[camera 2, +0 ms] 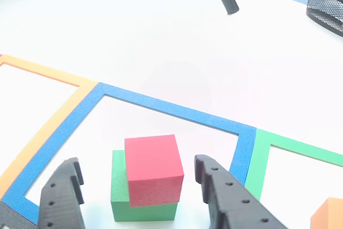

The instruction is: Tower of hanoi

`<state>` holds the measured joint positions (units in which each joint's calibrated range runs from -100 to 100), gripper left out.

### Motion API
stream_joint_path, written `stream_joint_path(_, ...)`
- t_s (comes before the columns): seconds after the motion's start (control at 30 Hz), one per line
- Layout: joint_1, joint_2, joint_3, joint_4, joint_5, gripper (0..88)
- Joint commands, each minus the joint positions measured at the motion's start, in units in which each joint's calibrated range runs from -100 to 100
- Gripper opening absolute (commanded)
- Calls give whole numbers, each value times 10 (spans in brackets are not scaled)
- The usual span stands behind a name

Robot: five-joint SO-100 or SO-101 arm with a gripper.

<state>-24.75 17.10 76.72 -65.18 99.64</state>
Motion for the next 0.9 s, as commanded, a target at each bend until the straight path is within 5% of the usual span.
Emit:
stream_joint_path(0.0, -2, -2, -12, -12, 4, 181)
stream_joint_path(0.87, -5, -6, -4, -13, 4, 46)
